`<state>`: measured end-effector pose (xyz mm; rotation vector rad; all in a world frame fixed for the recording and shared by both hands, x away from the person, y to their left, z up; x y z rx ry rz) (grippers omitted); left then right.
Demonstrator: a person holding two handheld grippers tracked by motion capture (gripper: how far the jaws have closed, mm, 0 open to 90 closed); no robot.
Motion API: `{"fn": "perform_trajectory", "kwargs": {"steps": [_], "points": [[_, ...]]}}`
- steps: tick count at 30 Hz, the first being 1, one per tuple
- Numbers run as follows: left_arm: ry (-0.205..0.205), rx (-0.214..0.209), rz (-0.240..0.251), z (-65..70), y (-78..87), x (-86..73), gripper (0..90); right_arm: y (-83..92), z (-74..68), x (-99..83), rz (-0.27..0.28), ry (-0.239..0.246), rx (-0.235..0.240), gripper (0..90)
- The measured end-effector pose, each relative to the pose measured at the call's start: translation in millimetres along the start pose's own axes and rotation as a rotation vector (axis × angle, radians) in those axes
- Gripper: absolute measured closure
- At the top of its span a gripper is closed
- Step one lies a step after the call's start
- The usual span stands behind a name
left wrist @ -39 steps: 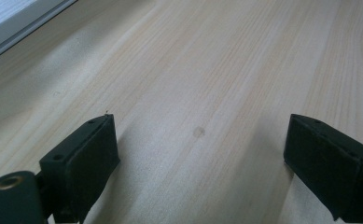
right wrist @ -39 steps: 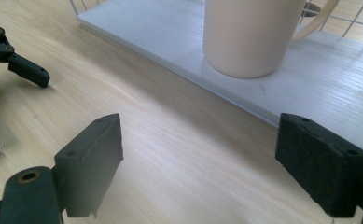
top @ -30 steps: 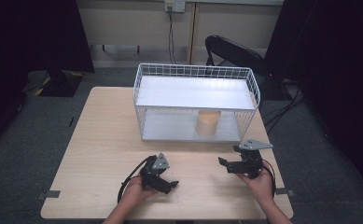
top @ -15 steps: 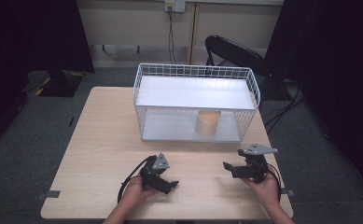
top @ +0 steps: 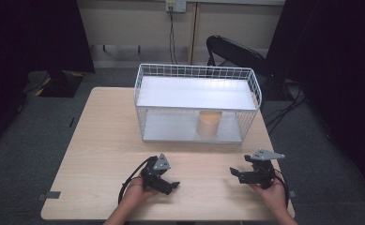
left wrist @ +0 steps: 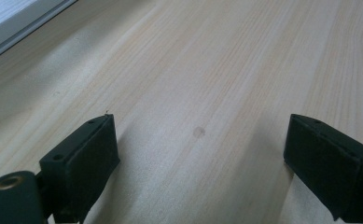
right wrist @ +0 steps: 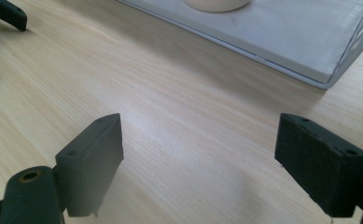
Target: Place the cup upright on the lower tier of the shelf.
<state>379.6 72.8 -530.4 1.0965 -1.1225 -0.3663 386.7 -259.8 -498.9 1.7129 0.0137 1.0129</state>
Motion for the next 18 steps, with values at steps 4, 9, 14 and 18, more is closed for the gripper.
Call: {"fn": "perform_trajectory", "kwargs": {"steps": [4, 9, 14, 18], "points": [[0.0, 0.0, 0.0, 0.0, 0.0, 0.0, 9.4, 0.1, 1.6, -5.5, -0.014, 0.005, -0.005, 14.9], [0.0, 0.001, 0.0, -0.1, 0.0, 0.0, 9.4, 0.7, 3.6, -11.2, -0.02, 0.009, -0.01, 14.9], [0.0, 0.0, 0.0, 0.0, 0.0, 0.0, 9.4, -0.1, 5.1, -15.0, -0.024, 0.004, -0.01, 14.9], [0.0, 0.001, 0.0, 0.0, 0.0, 0.0, 9.4, -0.4, 6.4, -18.2, -0.026, 0.003, -0.013, 14.9]]}}
Point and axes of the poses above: each handheld gripper's, and its own axes: y roughly backward along the jaws, x roughly out of its top, z roughly to its right, the point moved 4 cm from there along -y, roughly forward along the jaws, and after that the axes turned 15 degrees about -z, right-handed, at the moved point
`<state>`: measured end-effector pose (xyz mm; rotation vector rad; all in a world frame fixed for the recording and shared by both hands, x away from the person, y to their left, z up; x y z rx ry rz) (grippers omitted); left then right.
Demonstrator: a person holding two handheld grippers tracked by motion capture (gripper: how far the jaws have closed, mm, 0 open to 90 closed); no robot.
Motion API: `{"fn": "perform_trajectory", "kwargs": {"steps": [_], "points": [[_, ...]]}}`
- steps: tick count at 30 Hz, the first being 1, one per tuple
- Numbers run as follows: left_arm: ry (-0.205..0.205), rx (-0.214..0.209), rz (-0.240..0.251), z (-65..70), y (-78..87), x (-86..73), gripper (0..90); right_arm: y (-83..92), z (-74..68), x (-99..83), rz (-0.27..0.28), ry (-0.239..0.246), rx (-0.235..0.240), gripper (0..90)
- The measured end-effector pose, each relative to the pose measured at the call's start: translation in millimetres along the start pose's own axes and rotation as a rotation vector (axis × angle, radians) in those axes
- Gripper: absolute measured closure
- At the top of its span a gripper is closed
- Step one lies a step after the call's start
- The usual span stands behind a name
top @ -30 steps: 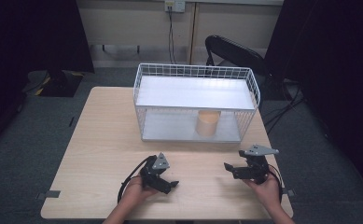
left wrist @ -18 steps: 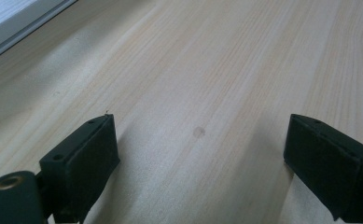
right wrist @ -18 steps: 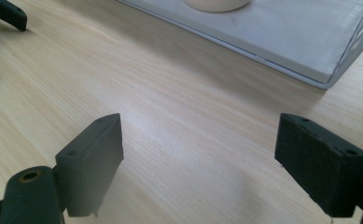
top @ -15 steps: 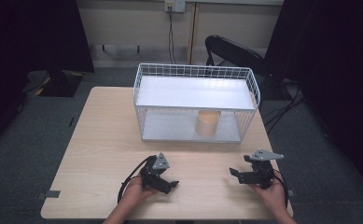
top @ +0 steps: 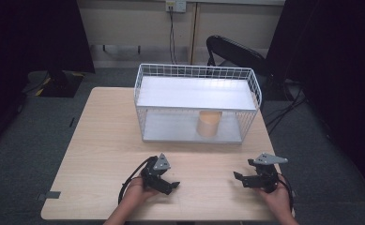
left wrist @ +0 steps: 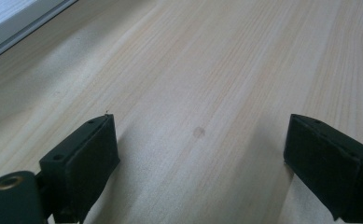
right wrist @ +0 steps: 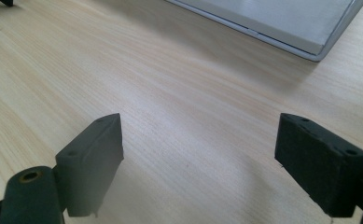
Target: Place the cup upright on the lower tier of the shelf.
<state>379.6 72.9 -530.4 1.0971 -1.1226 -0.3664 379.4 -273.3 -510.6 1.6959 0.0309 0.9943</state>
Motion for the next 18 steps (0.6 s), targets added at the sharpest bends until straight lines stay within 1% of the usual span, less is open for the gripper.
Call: {"fn": "perform_trajectory", "kwargs": {"steps": [6, 8, 10, 11, 12, 13, 16, 18], "points": [[0.0, 0.0, 0.0, 0.0, 0.0, 0.0, 9.4, -3.0, 0.9, -6.4, -0.013, 0.003, -0.007, 14.9], [0.0, -0.001, 0.0, 0.0, 0.0, 0.0, 9.4, -5.5, 0.7, -8.9, -0.021, 0.01, -0.03, 14.9], [0.0, 0.0, 0.0, 0.0, 0.0, 0.0, 9.4, -7.8, 0.0, -11.1, -0.028, 0.01, -0.033, 14.9], [0.0, 0.0, 0.0, 0.0, 0.0, 0.0, 9.4, -9.9, -0.9, -13.2, -0.037, 0.019, -0.045, 14.9], [0.0, 0.0, 0.0, 0.0, 0.0, 0.0, 9.4, -9.9, -0.9, -13.2, -0.037, 0.019, -0.045, 14.9], [0.0, 0.0, 0.0, 0.0, 0.0, 0.0, 9.4, -10.7, -2.1, -13.8, -0.041, 0.029, -0.054, 14.7], [0.0, 0.0, 0.0, 0.0, 0.0, 0.0, 9.4, -10.3, -3.3, -13.5, -0.032, 0.044, -0.062, 14.6], [0.0, 0.0, 0.0, 0.0, 0.0, 0.0, 9.4, -11.4, -3.7, -14.0, -0.049, 0.055, -0.063, 14.2]]}}
Point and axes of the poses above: each handheld gripper's, and its own axes: y roughly backward along the jaws, x roughly out of its top, z roughly to its right, the point moved 4 cm from there along -y, roughly forward along the jaws, and after that the axes turned 15 degrees about -z, right-handed, at the moved point
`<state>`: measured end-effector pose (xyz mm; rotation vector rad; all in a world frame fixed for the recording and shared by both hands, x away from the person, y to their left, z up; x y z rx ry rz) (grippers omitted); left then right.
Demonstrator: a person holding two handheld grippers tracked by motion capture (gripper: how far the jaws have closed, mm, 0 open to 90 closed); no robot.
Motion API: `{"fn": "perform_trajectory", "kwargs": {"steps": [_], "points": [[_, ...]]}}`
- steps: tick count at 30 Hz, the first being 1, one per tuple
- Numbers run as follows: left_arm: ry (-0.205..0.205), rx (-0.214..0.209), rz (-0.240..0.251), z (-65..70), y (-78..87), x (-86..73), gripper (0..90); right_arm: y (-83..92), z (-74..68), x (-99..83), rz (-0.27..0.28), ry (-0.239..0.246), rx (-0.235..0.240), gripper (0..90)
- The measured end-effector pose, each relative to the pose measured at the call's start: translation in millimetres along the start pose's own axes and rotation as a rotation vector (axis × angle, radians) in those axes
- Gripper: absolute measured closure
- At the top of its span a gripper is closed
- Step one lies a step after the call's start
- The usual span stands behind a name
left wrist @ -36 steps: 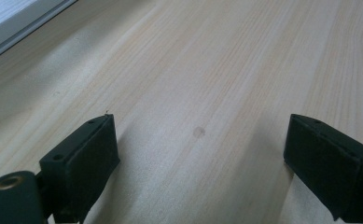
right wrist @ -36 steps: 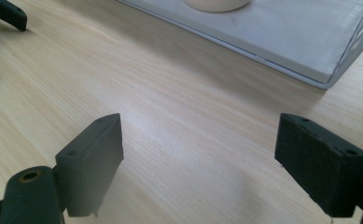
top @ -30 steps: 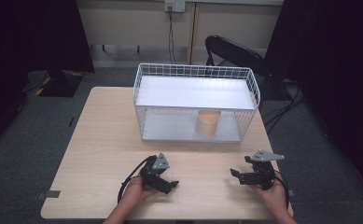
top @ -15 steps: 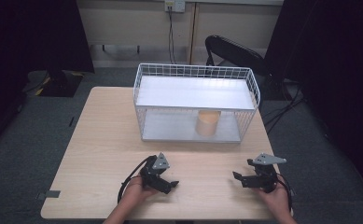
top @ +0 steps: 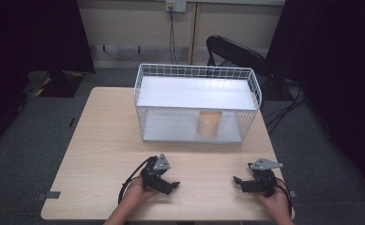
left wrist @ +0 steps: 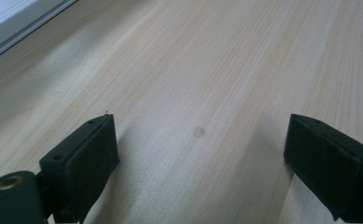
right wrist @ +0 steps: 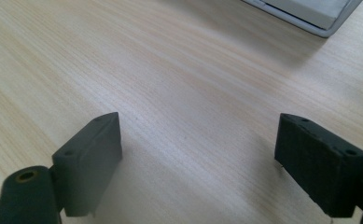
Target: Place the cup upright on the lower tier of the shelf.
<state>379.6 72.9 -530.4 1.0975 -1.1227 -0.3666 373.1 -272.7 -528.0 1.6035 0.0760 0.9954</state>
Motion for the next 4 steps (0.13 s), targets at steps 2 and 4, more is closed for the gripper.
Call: {"fn": "perform_trajectory", "kwargs": {"steps": [2, 4], "points": [[0.0, -0.002, -0.002, 0.1, 0.1, -0.1, 9.4, 0.0, -0.1, 0.0, 0.001, 0.0, 0.0, 14.5], [-0.001, -0.002, -0.004, 0.0, 0.3, -0.1, 9.4, -0.1, 0.4, -0.3, -0.004, -0.008, 0.011, 14.5]]}}
Point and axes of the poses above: each handheld gripper's, and its own axes: y roughly backward along the jaws, x roughly out of its top, z roughly to its right, the point moved 4 cm from there along -y, roughly forward along the jaws, and after that the axes turned 15 degrees about -z, right-handed, at the moved point
